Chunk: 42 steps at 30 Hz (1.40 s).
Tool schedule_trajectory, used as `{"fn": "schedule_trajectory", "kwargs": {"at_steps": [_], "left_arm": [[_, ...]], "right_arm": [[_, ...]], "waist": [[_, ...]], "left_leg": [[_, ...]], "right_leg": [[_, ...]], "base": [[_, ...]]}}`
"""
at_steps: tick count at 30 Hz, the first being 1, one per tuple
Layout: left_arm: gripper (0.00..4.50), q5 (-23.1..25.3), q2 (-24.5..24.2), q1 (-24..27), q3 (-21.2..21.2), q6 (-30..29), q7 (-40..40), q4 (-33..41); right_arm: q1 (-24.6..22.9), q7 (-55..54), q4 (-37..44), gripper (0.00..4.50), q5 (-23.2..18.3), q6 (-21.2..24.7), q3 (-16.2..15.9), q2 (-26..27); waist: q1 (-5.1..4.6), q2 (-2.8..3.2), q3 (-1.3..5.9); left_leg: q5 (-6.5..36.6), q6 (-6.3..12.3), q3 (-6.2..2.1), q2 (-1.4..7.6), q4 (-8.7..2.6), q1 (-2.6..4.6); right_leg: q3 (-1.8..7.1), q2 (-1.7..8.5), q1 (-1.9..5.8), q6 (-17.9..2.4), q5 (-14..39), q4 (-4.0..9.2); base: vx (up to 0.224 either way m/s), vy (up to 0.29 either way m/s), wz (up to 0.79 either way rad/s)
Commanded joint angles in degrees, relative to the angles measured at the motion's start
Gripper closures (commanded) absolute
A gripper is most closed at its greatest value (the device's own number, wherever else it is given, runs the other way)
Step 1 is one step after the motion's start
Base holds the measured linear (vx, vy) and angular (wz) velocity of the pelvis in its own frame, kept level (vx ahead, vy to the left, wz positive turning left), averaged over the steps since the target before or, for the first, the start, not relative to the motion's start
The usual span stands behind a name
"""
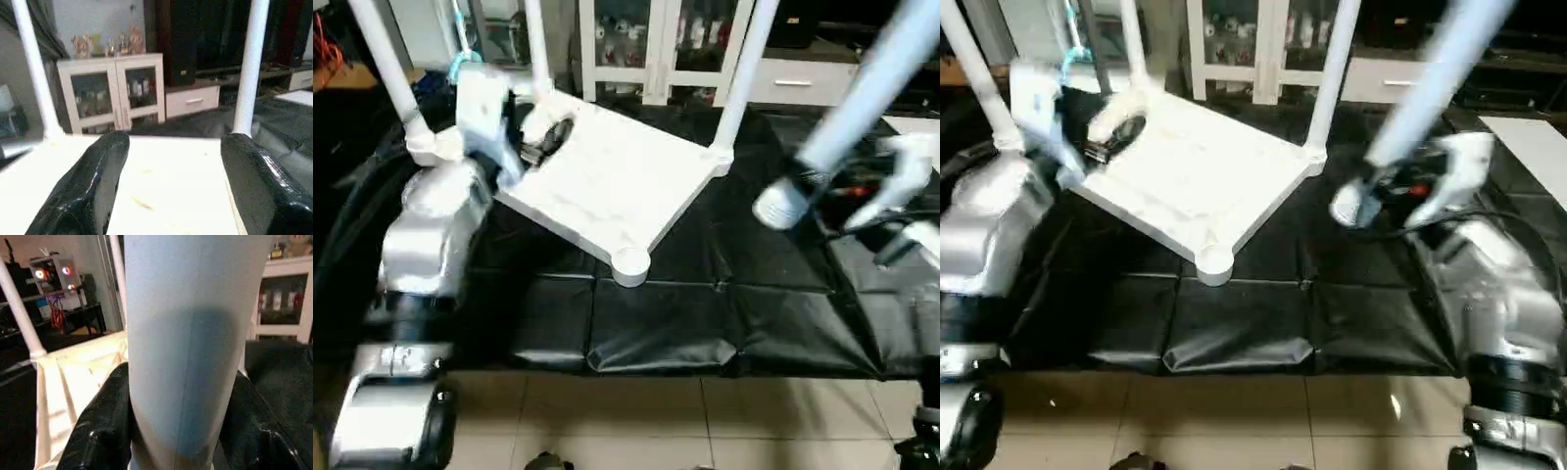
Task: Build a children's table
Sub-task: Pick table leg, then move to table
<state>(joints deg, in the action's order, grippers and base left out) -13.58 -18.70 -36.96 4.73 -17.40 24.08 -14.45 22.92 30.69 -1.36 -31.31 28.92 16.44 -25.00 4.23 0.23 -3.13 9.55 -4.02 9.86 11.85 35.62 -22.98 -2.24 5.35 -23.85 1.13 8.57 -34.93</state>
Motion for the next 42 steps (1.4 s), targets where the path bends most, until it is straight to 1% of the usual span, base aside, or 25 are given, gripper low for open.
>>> {"fn": "schedule_trajectory", "kwargs": {"at_steps": [1, 2, 4, 5, 6, 8, 14, 21, 25, 27, 28, 29, 30, 31, 32, 33, 34, 35, 36, 37, 38, 39, 40, 41, 42], "left_arm": [[1.06, 0.6, 2.2, 2.8, -0.9, -2.5, -3.5, 2.6], [1.06, 0.3, 5.1, 5.5, -0.6, -4.2, -6.9, 5.7], [1.06, 0.3, 6.4, 6.5, -0.4, -4.2, -8.2, 6.7], [1.06, 1.2, 8.1, 8.2, -0.6, -1.2, -9.8, 7.4], [1.06, 2.8, 9.1, 11.0, -2.4, 2.0, -10.7, 7.9], [1.06, 4.5, 9.9, 14.1, -4.6, 4.7, -11.2, 8.7], [1.06, 6.6, 11.4, 17.7, -7.1, 8.4, -11.2, 10.7], [1.06, 7.4, 12.3, 18.8, -7.7, 7.6, -12.4, 13.4], [1.06, 8.0, 12.3, 19.1, -7.7, 7.7, -13.1, 13.3], [1.06, 8.3, 12.3, 19.1, -7.6, 7.6, -13.2, 13.3], [1.06, 8.3, 12.4, 19.2, -7.6, 7.5, -13.2, 13.4], [1.06, 8.4, 12.5, 19.3, -7.5, 7.4, -13.2, 13.6], [1.06, 8.5, 12.6, 19.3, -7.4, 7.3, -13.3, 13.8], [1.06, 8.5, 12.6, 19.4, -7.5, 7.2, -13.4, 13.9], [1.06, 8.5, 12.6, 19.4, -7.5, 7.1, -13.4, 14.0], [1.06, 8.5, 12.5, 19.5, -7.6, 7.1, -13.4, 14.2], [1.06, 8.6, 12.5, 19.5, -7.7, 7.0, -13.5, 14.4], [1.06, 8.6, 12.6, 19.5, -7.7, 6.9, -13.5, 14.5], [1.06, 8.6, 12.6, 19.5, -7.7, 6.9, -13.5, 14.5], [1.06, 8.7, 12.6, 19.4, -7.7, 6.9, -13.4, 14.5], [1.06, 8.8, 12.6, 19.2, -7.6, 7.0, -13.4, 14.3], [1.06, 8.8, 12.6, 19.2, -7.6, 7.0, -13.4, 14.3], [1.06, 8.9, 12.5, 19.1, -7.5, 7.1, -13.5, 14.1], [1.06, 9.0, 12.6, 19.0, -7.5, 7.2, -13.5, 14.0], [1.06, 9.0, 12.6, 18.9, -7.4, 7.1, -13.5, 14.0]], "right_arm": [[-2.2, -2.8, 5.2, 2.65, 1.2, 2.2, -0.2, 0.6], [-4.5, -6.1, 9.3, 2.65, 5.3, 1.2, -1.5, 2.1], [-5.3, -7.9, 10.9, 2.65, 7.1, 0.6, -2.0, 2.8], [-6.8, -7.6, 12.1, 2.65, 6.2, -0.3, -2.1, 3.8], [-9.0, -8.2, 13.5, 2.65, 7.1, -0.2, -3.6, 3.7], [-11.2, -8.3, 14.6, 2.65, 6.9, -0.5, -4.5, 4.3], [-16.3, -6.6, 17.9, 2.65, 3.9, 0.0, -7.1, 6.2], [-17.5, -7.0, 19.3, 2.65, 5.7, 0.4, -7.9, 6.5], [-17.3, -5.6, 19.7, 2.65, 5.5, -0.2, -9.3, 5.4], [-17.3, -5.6, 19.9, 2.65, 5.5, -0.1, -9.5, 5.4], [-17.4, -5.2, 19.9, 2.65, 5.6, -0.1, -9.7, 5.2], [-17.4, -4.9, 20.0, 2.65, 5.7, -0.1, -10.0, 5.1], [-17.4, -4.7, 20.0, 2.65, 6.0, -0.2, -10.3, 4.9], [-17.2, -4.7, 19.9, 2.65, 6.1, -0.2, -10.2, 5.0], [-17.2, -4.8, 19.9, 2.65, 6.1, -0.2, -10.2, 5.0], [-17.1, -4.7, 19.7, 2.65, 6.2, -0.2, -10.1, 4.9], [-17.0, -4.6, 19.4, 2.65, 6.3, -0.4, -10.0, 4.8], [-16.9, -4.6, 19.2, 2.65, 6.3, -0.4, -9.9, 4.7], [-16.8, -4.6, 19.1, 2.65, 6.3, -0.5, -9.9, 4.7], [-16.8, -4.7, 19.0, 2.65, 6.3, -0.6, -10.0, 4.6], [-16.8, -4.7, 18.9, 2.65, 6.3, -0.8, -10.0, 4.5], [-16.8, -4.7, 18.9, 2.65, 6.3, -0.8, -10.0, 4.5], [-16.8, -4.7, 18.9, 2.65, 6.3, -0.9, -10.0, 4.6], [-16.8, -4.7, 18.9, 2.65, 6.3, -0.9, -10.0, 4.6], [-16.9, -4.5, 18.9, 2.65, 6.5, -0.8, -10.1, 4.7]], "waist": [[-0.45, 0.86, 4.57], [-0.56, 0.44, 4.53], [-0.77, 0.39, 4.68], [-1.20, 1.20, 4.46], [-1.47, 1.31, 4.20], [-1.95, 0.60, 4.02], [-3.02, 0.69, 3.79], [-3.78, 0.80, 3.77], [-4.62, 1.13, 3.55], [-5.26, 1.24, 2.95], [-5.95, 1.33, 2.52], [-6.94, 1.75, 1.60], [-7.44, 2.29, 1.32], [-7.66, 2.34, 0.94], [-7.13, 2.82, 1.15], [-7.38, 2.33, 0.96], [-8.15, 0.79, 0.78], [-11.17, 0.55, 0.95], [-10.88, 1.69, 1.49], [-11.00, 1.58, 1.72], [-11.37, 2.47, 1.65], [-11.87, 2.07, 1.67], [-12.31, 1.74, 1.64], [-12.63, 1.41, 2.06], [-12.55, 1.48, 2.72]], "left_leg": [[14.3, -1.44, 0.16, 0.40, -4.70, 1.72], [14.1, -1.23, 0.28, 0.37, -4.74, 1.47], [14.1, -1.13, 0.34, 0.22, -4.66, 1.42], [16.6, -1.35, 0.19, 0.07, -4.78, 1.61], [18.5, -1.35, 0.20, 0.17, -4.90, 1.72], [21.2, -0.93, 0.01, 0.10, -5.09, 1.53], [23.6, -0.63, -0.26, -0.09, -5.11, 1.35], [24.7, -0.83, -0.62, 0.04, -5.61, 1.26], [32.1, -1.15, -1.03, 0.05, -5.83, 3.05], [37.0, -0.70, -1.15, -0.07, -5.84, 4.61], [40.5, -0.39, -1.22, -0.16, -5.48, 6.09], [45.2, -0.51, -1.79, 0.43, -6.10, 7.22], [49.2, -1.01, -2.45, 1.59, -7.84, 6.54], [51.6, -1.26, -2.71, 2.49, -9.36, 5.62], [53.9, -1.44, -3.13, 3.70, -11.43, 4.59], [54.1, -1.30, -2.65, 3.43, -10.99, 5.39], [49.8, -1.44, -1.08, 0.01, -6.20, 8.51], [41.0, -1.20, -0.70, -1.80, -1.58, 8.25], [38.9, -0.64, -1.05, -1.43, -2.54, 6.51], [37.7, -0.33, -1.93, -0.66, -3.75, 3.93], [41.9, -0.81, -3.59, 0.74, -5.99, 3.22], [40.6, -0.88, -3.58, -0.13, -5.39, 4.12], [38.0, -0.84, -3.25, -1.09, -4.54, 4.34], [31.6, 0.34, -2.66, -1.88, -3.76, 3.22], [24.9, 1.99, -2.54, -1.88, -4.02, 1.69]], "right_leg": [[0.84, 0.97, 2.55, -11.1, 10.3, 3.33], [0.86, 1.03, 2.61, -10.9, 11.1, 3.67], [0.90, 1.04, 2.62, -10.4, 12.4, 3.82], [0.84, 1.00, 2.23, -9.2, 16.8, 4.32], [0.83, 0.94, 2.07, -8.7, 18.6, 4.87], [0.68, 0.95, 2.14, -6.1, 23.4, 5.56], [0.38, 0.80, 1.36, -2.3, 31.2, 6.65], [0.10, 0.75, 1.44, -2.3, 29.8, 6.83], [-0.68, 0.54, 1.72, -0.9, 36.3, 7.54], [-1.97, -0.06, 1.70, -0.4, 40.0, 8.65], [-3.36, -0.47, 1.61, -0.1, 41.9, 9.79], [-5.46, -1.10, 2.07, 0.0, 40.5, 10.44], [-6.02, -1.04, 4.42, -0.6, 35.8, 8.53], [-5.89, -0.81, 5.79, -1.3, 32.6, 6.42], [-3.96, 0.28, 7.89, -2.8, 25.4, 1.60], [-3.46, 0.38, 6.93, -3.2, 26.3, 2.23], [-4.90, 0.11, 3.49, -1.7, 41.9, 9.02], [-9.49, 1.47, 4.27, 3.5, 53.6, 11.84], [-9.17, 2.29, 6.62, 4.2, 52.2, 10.83], [-7.90, 3.23, 8.99, 5.1, 49.9, 8.43], [-5.86, 3.13, 9.29, 2.6, 42.4, 5.47], [-5.85, 3.24, 8.03, 1.2, 43.7, 7.23], [-5.96, 3.49, 7.44, 0.1, 46.0, 8.44], [-5.40, 3.95, 8.32, -1.2, 48.2, 8.69], [-4.51, 3.88, 9.76, -2.7, 44.6, 8.21]], "base": [[0.000, 0.000, 0.00], [0.000, 0.000, 0.00], [0.000, 0.000, 0.00], [0.000, 0.000, 0.00], [0.000, 0.000, 0.00], [0.000, 0.000, 0.00], [0.000, 0.000, 0.00], [0.000, 0.000, 0.00], [0.000, 0.000, 0.00], [0.000, 0.000, 0.00], [0.000, 0.000, 0.00], [0.000, 0.000, 0.00], [0.000, 0.000, 0.00], [0.013, 0.008, -0.20], [0.013, 0.008, -0.20], [0.000, 0.000, 0.00], [0.098, -0.054, -0.05], [0.098, -0.054, -0.05], [0.162, 0.014, -0.23], [0.171, 0.058, -0.29], [0.171, 0.058, -0.29], [0.128, 0.002, -0.07], [0.116, -0.027, 0.02], [0.116, -0.027, 0.02], [0.139, -0.004, -0.03]]}}
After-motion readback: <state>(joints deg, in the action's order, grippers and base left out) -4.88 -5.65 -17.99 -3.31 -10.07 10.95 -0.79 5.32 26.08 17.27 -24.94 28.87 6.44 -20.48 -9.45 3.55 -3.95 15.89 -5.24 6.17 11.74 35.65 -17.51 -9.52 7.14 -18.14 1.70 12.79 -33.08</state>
